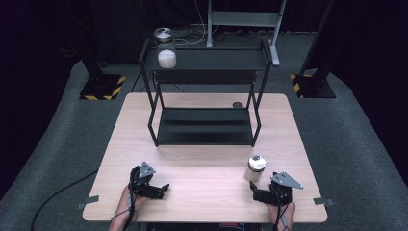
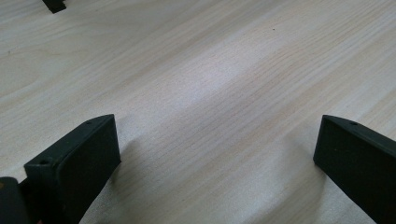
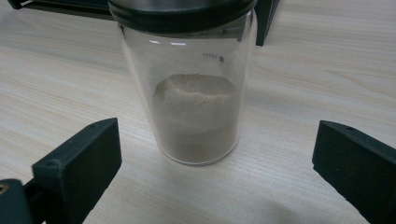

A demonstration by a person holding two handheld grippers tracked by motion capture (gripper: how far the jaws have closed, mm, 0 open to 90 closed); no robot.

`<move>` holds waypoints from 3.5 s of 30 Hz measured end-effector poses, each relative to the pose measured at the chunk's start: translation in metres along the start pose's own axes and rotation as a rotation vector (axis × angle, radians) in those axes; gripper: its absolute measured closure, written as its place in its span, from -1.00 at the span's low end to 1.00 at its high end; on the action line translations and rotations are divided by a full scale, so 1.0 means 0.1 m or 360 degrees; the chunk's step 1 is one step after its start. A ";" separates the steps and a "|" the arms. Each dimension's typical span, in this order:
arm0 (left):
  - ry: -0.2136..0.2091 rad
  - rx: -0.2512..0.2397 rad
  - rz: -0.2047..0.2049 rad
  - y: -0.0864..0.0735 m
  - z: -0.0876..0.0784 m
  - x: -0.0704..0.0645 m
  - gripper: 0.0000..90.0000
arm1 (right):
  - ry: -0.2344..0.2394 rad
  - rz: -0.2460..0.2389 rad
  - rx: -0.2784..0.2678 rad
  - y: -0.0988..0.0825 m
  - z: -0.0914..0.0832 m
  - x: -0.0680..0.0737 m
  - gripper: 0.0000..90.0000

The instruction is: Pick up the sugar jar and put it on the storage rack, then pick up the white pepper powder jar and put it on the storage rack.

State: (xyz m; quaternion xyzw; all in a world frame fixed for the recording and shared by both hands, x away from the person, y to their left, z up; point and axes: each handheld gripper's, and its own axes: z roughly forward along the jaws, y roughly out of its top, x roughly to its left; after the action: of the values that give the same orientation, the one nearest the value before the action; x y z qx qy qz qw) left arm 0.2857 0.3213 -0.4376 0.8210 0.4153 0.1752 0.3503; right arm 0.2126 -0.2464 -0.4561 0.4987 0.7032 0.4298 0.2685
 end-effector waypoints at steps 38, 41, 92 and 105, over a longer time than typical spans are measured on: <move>-0.0002 -0.0001 -0.0004 0.00 0.00 0.00 -1.00 | 0.0064 -0.0151 0.0022 0.36 0.34 0.03 -1.00; -0.0002 -0.0001 -0.0005 0.00 0.00 0.00 -1.00 | 0.0086 -0.0159 0.0029 0.38 0.39 0.01 -1.00; -0.0003 -0.0003 -0.0007 0.00 0.00 0.00 -0.99 | 0.0206 -0.0231 -0.0104 0.84 0.13 -0.05 -0.32; -0.0003 -0.0003 -0.0007 0.00 0.00 0.00 -0.99 | 0.0209 -0.0292 -0.0119 1.13 0.17 -0.03 -0.32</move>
State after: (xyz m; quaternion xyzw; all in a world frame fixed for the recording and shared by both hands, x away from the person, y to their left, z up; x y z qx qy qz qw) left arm 0.2858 0.3218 -0.4377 0.8199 0.4167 0.1740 0.3519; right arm 0.2805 -0.2282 -0.3663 0.3927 0.7454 0.4611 0.2784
